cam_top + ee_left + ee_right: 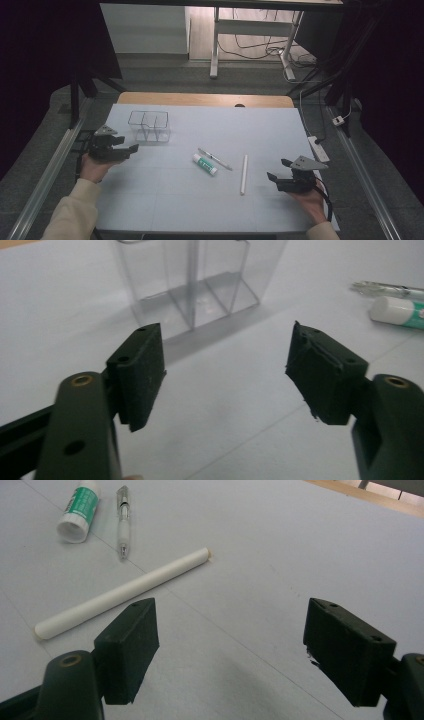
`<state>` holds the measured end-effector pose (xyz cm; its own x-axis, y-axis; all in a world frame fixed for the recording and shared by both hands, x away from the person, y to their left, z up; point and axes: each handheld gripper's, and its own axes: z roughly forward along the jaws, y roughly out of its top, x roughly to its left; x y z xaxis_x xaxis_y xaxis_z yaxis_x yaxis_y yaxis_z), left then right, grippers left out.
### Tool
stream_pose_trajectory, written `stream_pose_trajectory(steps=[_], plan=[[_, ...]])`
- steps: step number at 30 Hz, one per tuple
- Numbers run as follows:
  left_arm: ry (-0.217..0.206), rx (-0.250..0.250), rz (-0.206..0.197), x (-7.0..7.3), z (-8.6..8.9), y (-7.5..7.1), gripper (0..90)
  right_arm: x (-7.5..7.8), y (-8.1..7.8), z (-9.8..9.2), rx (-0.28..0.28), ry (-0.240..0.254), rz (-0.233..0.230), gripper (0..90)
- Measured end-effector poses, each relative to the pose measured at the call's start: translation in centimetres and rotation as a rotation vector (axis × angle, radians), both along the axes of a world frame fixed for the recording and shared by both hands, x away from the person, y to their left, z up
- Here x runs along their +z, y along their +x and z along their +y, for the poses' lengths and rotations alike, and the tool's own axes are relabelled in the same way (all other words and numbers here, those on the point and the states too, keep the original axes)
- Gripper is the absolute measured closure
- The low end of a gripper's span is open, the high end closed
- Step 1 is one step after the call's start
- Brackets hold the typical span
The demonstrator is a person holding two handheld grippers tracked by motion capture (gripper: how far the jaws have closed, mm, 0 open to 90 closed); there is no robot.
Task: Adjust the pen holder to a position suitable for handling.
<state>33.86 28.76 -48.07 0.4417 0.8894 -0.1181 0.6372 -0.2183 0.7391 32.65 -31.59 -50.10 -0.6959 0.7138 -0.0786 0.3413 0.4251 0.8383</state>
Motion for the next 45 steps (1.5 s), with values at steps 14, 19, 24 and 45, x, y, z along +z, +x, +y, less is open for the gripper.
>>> stream_pose_trajectory(steps=[14, 19, 24, 45], plan=[[0.068, 0.052, 0.0, 0.4, 1.4, 2.8, 66.5, -0.2, 0.1, 0.1, 0.0, -0.01, 0.003, 21.7], [0.081, 0.066, 0.009, -0.2, 1.9, 3.6, 87.4, -0.2, 0.1, 0.1, -0.001, -0.009, 0.006, 21.9], [0.077, 0.094, 0.021, -0.7, 2.6, 4.7, 89.5, -0.3, 0.1, 0.1, -0.001, -0.013, 0.007, 22.1], [0.048, 0.111, 0.03, -2.0, 2.9, 7.9, 89.4, -0.3, 0.0, 0.2, 0.0, -0.015, 0.003, 22.4]])
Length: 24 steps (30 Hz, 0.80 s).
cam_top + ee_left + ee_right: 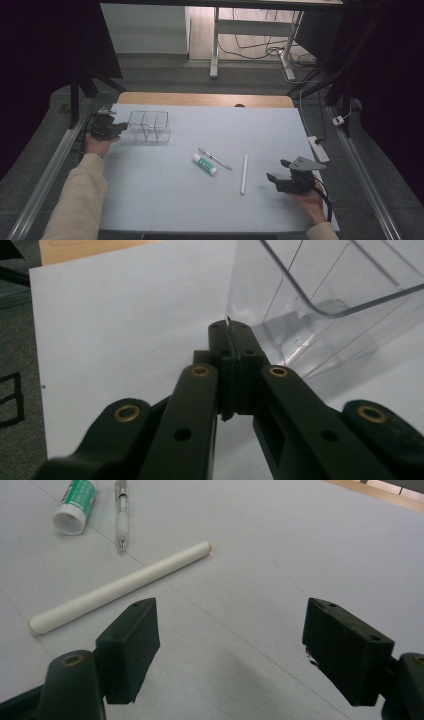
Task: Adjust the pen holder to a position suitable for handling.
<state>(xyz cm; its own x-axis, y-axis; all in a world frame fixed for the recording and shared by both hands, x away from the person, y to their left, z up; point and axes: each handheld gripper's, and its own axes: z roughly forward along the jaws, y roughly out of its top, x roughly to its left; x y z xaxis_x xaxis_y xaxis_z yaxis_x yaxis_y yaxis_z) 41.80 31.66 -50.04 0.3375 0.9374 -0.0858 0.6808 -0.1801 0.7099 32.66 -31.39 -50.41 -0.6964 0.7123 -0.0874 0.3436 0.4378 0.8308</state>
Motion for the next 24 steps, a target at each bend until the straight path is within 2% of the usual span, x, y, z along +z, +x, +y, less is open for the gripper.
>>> stream_pose_trajectory(steps=[9, 11, 18, 24], plan=[[-0.014, -0.024, 0.009, -0.6, -0.5, 0.5, 89.5, -0.1, 0.1, 0.0, 0.0, -0.009, 0.006, 22.4], [-0.003, -0.026, 0.01, -0.7, -0.7, 0.6, 89.5, -0.1, 0.0, 0.0, -0.001, -0.003, 0.003, 22.4], [-0.031, -0.029, 0.016, -0.9, -0.6, 0.8, 89.6, -0.1, 0.1, 0.0, -0.006, -0.014, 0.007, 23.0], [-0.027, -0.048, 0.013, -0.8, -1.4, 1.0, 89.5, -0.1, 0.1, 0.0, -0.003, -0.006, 0.008, 23.1]])
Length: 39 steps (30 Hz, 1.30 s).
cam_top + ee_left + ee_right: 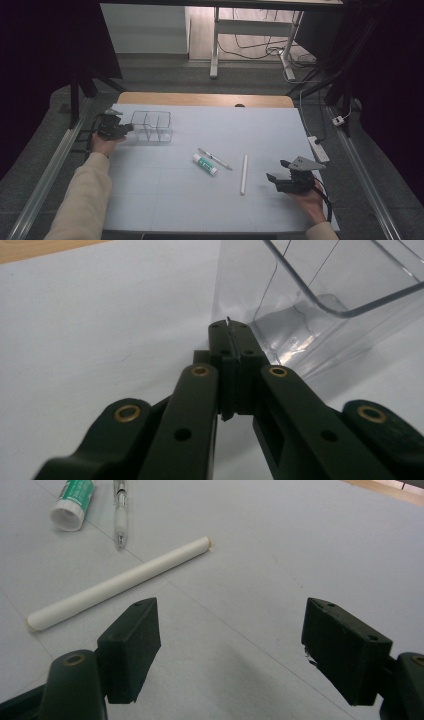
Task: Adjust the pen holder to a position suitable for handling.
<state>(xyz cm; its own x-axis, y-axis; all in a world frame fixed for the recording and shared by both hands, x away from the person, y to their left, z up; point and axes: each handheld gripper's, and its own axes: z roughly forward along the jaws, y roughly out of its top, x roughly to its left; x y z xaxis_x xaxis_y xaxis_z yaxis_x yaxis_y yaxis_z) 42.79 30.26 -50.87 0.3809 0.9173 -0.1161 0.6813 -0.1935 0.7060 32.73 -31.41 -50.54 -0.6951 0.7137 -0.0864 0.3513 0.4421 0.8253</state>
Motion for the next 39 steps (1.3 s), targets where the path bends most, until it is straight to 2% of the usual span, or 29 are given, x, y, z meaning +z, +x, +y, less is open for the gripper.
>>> stream_pose_trajectory(steps=[8, 17, 22, 39], plan=[[0.005, -0.023, 0.0, 0.1, -1.3, 0.6, 89.5, 0.0, 0.0, 0.0, 0.003, -0.002, 0.004, 23.1], [-0.017, -0.061, 0.002, 0.1, -3.1, 0.9, 89.5, -0.1, 0.0, -0.1, 0.001, -0.005, 0.006, 23.1], [-0.015, -0.081, 0.0, 0.2, -3.8, 1.0, 89.5, 0.0, 0.0, -0.1, 0.001, 0.0, 0.006, 23.2], [-0.025, -0.108, 0.017, 0.4, -5.5, 1.1, 89.5, 0.0, -0.1, -0.1, -0.001, -0.005, 0.006, 23.2]])
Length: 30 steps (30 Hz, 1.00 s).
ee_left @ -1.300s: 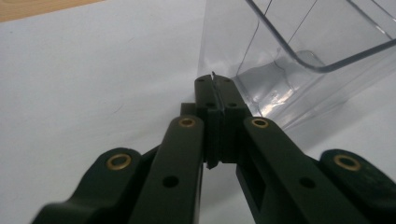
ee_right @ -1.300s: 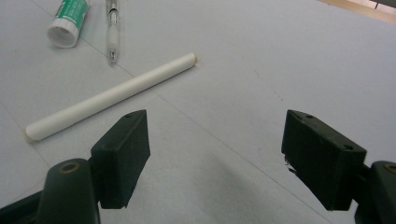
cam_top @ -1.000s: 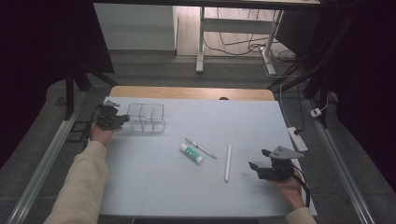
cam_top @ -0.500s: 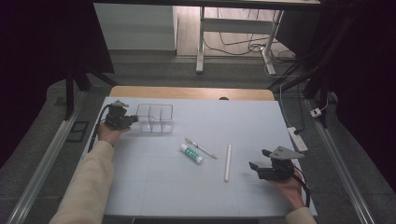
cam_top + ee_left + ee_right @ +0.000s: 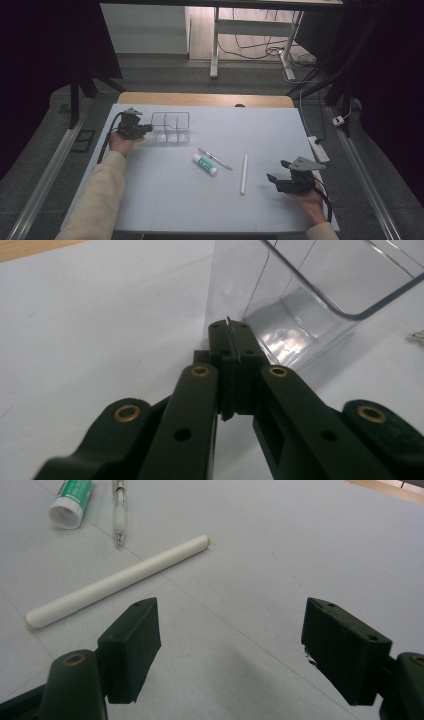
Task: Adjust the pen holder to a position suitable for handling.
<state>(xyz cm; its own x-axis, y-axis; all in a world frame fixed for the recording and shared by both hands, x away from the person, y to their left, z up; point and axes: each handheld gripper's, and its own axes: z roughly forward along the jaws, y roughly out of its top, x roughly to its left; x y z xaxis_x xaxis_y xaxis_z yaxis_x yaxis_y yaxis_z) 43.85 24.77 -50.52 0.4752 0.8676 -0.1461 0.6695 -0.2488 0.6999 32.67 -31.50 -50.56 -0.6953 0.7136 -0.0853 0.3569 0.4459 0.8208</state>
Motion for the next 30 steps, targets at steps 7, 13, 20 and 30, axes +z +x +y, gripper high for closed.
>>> stream_pose_trajectory(steps=[7, 13, 20, 30], plan=[[-0.004, -0.013, 0.002, 0.0, -0.9, 0.1, 89.5, 0.0, 0.0, 0.0, -0.001, -0.003, 0.001, 23.2], [-0.006, -0.019, 0.015, 0.1, -1.5, 0.2, 89.5, 0.1, 0.0, -0.1, -0.004, 0.004, -0.001, 23.2], [0.002, -0.033, 0.025, 0.0, -2.3, 0.2, 89.5, 0.1, 0.0, -0.1, -0.005, 0.003, 0.001, 23.2], [0.017, -0.032, 0.016, 0.6, -3.6, 0.9, 89.5, 0.0, 0.0, -0.1, -0.004, 0.006, 0.004, 23.2]])
